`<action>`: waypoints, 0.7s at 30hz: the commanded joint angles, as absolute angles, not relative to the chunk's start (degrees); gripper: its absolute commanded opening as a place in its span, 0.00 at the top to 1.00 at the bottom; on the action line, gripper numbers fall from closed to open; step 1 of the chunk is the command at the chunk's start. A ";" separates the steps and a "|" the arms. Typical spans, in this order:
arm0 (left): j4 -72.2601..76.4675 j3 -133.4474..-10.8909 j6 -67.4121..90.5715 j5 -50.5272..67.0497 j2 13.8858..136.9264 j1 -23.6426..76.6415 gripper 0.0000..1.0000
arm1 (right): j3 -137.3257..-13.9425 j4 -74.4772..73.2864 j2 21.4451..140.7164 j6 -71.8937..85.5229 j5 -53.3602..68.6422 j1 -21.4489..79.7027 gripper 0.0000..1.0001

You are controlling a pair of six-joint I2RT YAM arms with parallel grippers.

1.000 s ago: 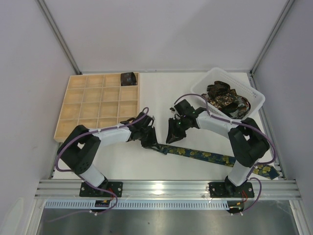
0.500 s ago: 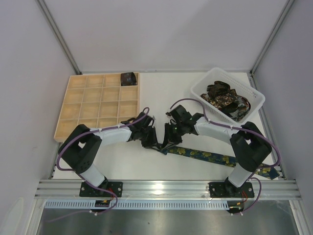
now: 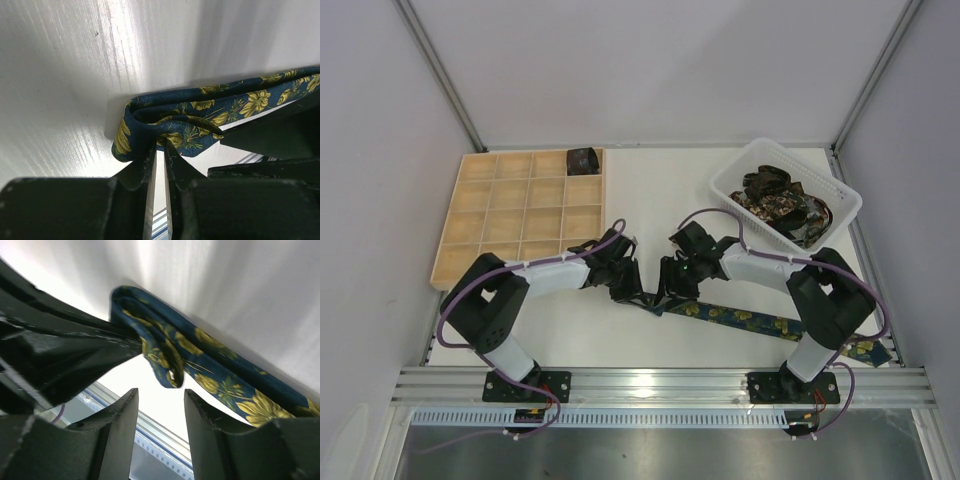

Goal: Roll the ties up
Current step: Roll the tie

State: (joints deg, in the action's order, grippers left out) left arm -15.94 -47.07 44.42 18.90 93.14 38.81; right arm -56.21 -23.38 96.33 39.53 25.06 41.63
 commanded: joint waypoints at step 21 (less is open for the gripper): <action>-17.05 -50.71 43.68 20.22 94.75 38.23 0.85 | -56.33 -19.68 97.38 40.26 23.11 42.01 0.86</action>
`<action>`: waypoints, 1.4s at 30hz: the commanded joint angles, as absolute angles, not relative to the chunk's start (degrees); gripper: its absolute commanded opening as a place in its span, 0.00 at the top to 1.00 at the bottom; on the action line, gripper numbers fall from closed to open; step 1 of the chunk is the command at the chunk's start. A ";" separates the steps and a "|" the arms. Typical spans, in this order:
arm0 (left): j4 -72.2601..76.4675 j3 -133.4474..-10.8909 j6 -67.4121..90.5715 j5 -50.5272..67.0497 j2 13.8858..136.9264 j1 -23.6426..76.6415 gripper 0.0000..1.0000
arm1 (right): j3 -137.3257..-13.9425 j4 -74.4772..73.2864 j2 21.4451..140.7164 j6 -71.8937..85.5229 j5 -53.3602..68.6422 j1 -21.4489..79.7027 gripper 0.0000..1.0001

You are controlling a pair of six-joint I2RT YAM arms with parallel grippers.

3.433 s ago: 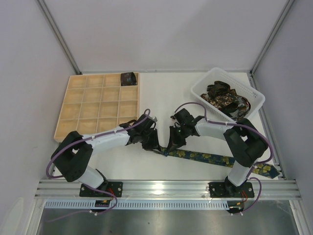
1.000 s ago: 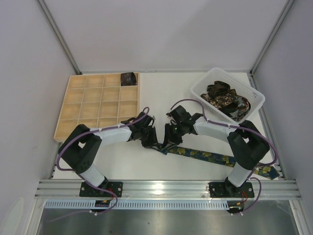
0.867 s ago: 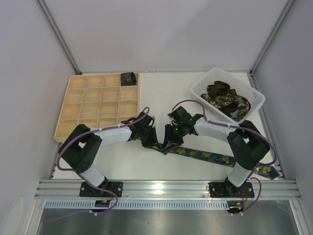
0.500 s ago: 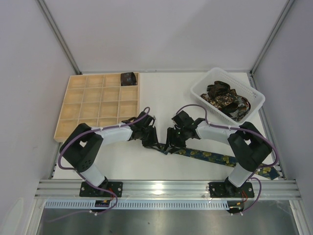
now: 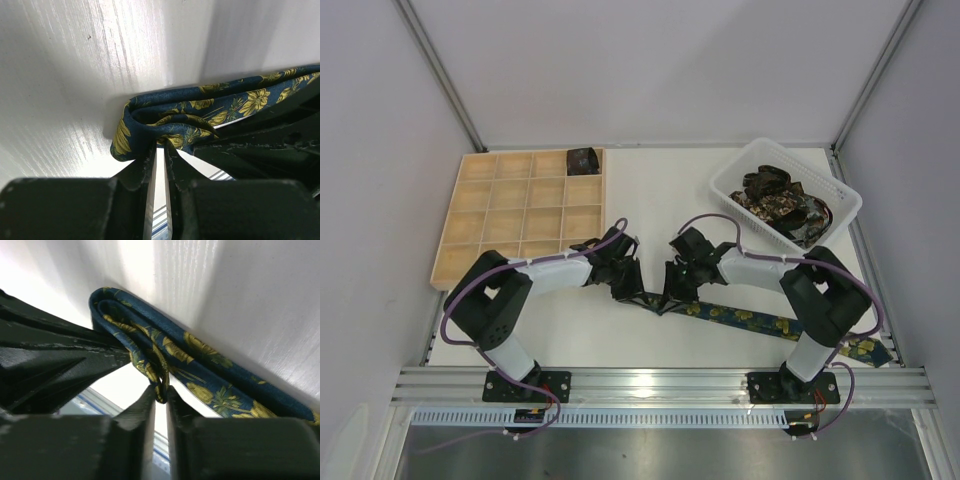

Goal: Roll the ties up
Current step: Roll the tie

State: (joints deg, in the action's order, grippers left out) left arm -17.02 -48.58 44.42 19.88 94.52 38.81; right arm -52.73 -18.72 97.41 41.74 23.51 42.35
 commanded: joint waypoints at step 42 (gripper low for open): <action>-21.54 -63.46 27.33 26.62 100.81 31.99 0.36 | -57.66 -21.71 106.61 24.08 35.77 29.62 1.00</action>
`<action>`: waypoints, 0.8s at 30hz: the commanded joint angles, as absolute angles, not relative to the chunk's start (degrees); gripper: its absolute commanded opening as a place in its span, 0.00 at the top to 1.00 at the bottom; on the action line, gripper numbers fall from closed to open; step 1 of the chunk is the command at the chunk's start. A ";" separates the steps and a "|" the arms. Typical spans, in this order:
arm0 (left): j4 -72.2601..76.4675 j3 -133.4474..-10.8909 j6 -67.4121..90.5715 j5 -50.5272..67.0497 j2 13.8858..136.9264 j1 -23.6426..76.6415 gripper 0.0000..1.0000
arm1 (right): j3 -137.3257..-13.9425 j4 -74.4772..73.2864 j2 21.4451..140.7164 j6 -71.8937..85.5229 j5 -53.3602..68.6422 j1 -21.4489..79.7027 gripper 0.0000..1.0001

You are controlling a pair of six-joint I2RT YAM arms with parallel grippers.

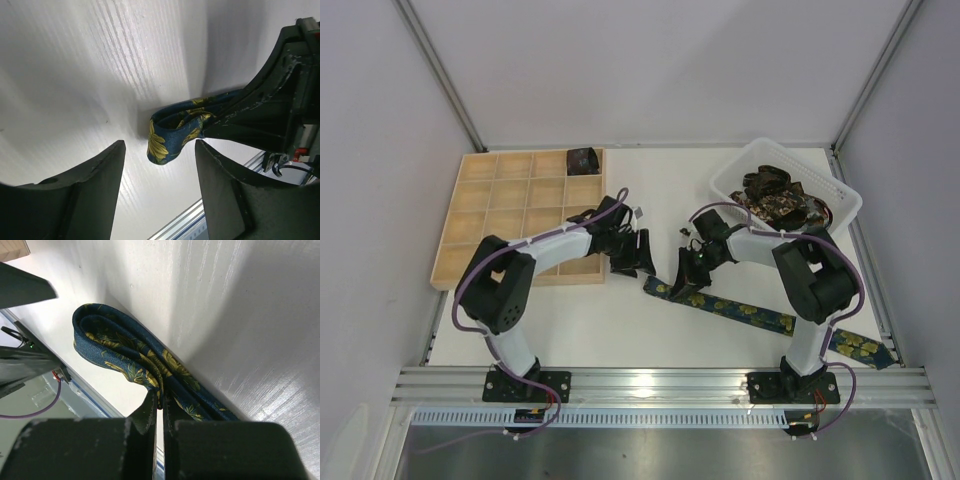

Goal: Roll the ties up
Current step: Roll the tie

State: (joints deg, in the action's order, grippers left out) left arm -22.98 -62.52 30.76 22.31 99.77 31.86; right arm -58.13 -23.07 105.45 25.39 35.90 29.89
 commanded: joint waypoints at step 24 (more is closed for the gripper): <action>-19.58 -53.45 34.54 24.71 95.90 35.77 1.00 | -59.85 -22.94 103.72 27.50 33.06 31.37 0.98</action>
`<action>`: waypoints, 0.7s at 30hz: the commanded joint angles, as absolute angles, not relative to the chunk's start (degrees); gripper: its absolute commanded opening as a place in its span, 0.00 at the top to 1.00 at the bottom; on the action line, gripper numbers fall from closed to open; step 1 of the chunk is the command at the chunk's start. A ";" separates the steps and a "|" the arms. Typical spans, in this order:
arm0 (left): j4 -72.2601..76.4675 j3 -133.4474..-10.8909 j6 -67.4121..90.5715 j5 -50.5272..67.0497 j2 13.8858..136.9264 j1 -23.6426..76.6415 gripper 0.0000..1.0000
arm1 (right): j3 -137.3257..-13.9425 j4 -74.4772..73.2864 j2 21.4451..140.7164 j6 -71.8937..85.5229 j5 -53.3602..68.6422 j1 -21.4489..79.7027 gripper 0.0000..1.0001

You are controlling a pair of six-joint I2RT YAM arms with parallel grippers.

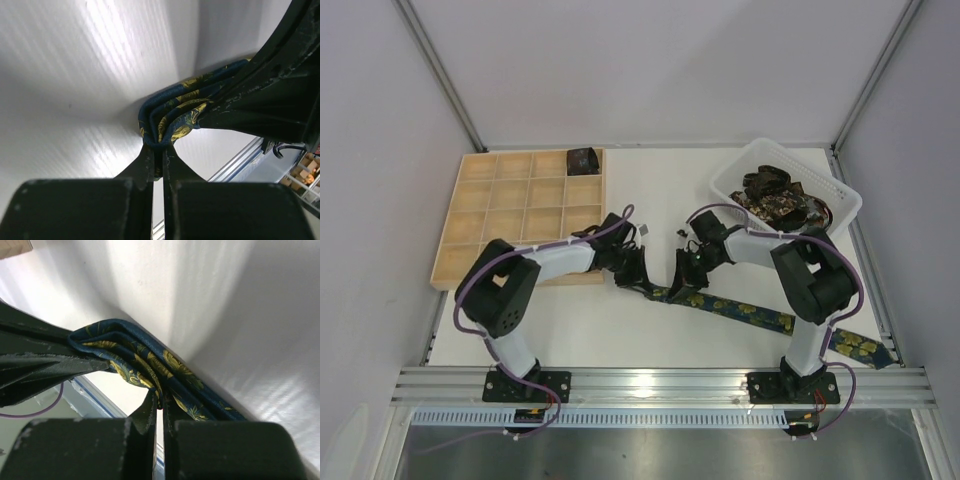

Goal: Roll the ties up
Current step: Roll the tie

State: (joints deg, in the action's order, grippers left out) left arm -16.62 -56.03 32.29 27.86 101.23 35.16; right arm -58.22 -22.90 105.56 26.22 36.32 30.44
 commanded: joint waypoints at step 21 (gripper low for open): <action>-16.52 -38.14 44.47 17.67 80.69 35.77 0.99 | -59.42 -22.86 97.38 36.47 26.98 42.27 0.98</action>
